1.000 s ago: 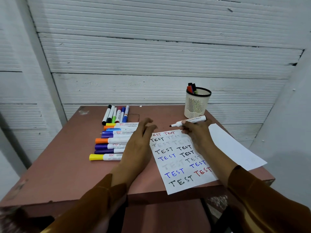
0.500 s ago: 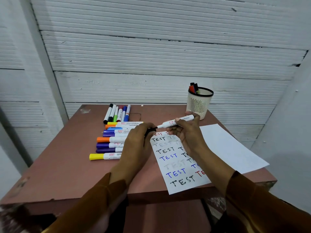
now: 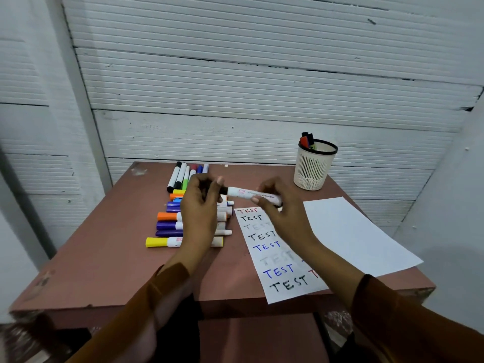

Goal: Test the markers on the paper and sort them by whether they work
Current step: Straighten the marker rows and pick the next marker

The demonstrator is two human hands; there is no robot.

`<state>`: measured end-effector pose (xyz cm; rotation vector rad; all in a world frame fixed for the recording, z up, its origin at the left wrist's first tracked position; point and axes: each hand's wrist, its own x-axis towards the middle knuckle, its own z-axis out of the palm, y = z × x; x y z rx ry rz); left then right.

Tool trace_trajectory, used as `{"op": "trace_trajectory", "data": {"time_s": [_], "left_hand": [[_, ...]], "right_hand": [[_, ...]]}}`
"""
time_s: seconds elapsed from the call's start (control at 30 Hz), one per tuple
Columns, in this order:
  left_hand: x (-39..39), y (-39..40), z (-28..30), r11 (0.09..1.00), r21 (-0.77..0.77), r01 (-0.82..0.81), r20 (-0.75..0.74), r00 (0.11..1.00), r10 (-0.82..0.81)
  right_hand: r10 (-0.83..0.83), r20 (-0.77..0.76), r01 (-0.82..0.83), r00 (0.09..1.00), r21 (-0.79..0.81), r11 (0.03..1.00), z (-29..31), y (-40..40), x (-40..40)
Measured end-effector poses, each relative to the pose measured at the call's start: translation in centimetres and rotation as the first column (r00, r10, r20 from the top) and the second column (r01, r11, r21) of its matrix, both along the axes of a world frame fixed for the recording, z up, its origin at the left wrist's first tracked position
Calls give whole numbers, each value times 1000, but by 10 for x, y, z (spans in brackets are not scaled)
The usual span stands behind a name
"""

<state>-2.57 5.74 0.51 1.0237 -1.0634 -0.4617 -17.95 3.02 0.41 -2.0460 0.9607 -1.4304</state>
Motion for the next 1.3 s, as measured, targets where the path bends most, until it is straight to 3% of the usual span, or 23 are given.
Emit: {"op": "trace_trajectory", "data": {"time_s": [0.1,0.17,0.23,0.3,0.4,0.47,0.53,0.6,0.7,0.8,0.9,1.13,1.3], "left_hand": [[0,-5,4,998,48,-35,-215,976,44],[2,-9,8,998,66,21,-422,907,9],[4,-8,12,997,52,65,-572,820,-24],[7,-5,16,997,34,70,-630,776,-33],[13,-4,19,999,9,52,-626,779,-35],[17,-3,20,999,9,33,-606,795,-21],[23,-2,19,1000,14,17,-581,814,-6],[32,2,15,999,29,15,-500,866,2],[48,13,11,999,43,-11,-245,969,21],[67,20,8,993,35,-115,-89,989,118],[90,19,-1,976,55,-209,6,978,209],[108,18,-19,937,80,-341,308,902,302],[104,16,-31,916,89,-391,659,713,240]], "right_hand": [[-143,-271,49,952,-327,944,-5,15,17],[-318,-372,81,872,-532,843,-4,21,28],[-424,-429,86,798,-615,784,2,26,37],[-461,-450,101,765,-623,776,5,29,47],[-343,-448,134,825,-436,890,8,38,61],[-82,-374,64,924,-61,996,13,41,67],[77,-169,-34,983,242,970,18,37,70],[113,-72,-83,991,329,941,21,30,70],[112,-71,-88,991,283,955,20,21,67],[-43,-244,72,969,111,991,6,13,68],[-154,-449,136,880,-71,988,-15,15,73],[-315,-559,132,767,-343,930,-33,15,83],[-338,-629,63,701,-416,907,-39,16,83]]}}
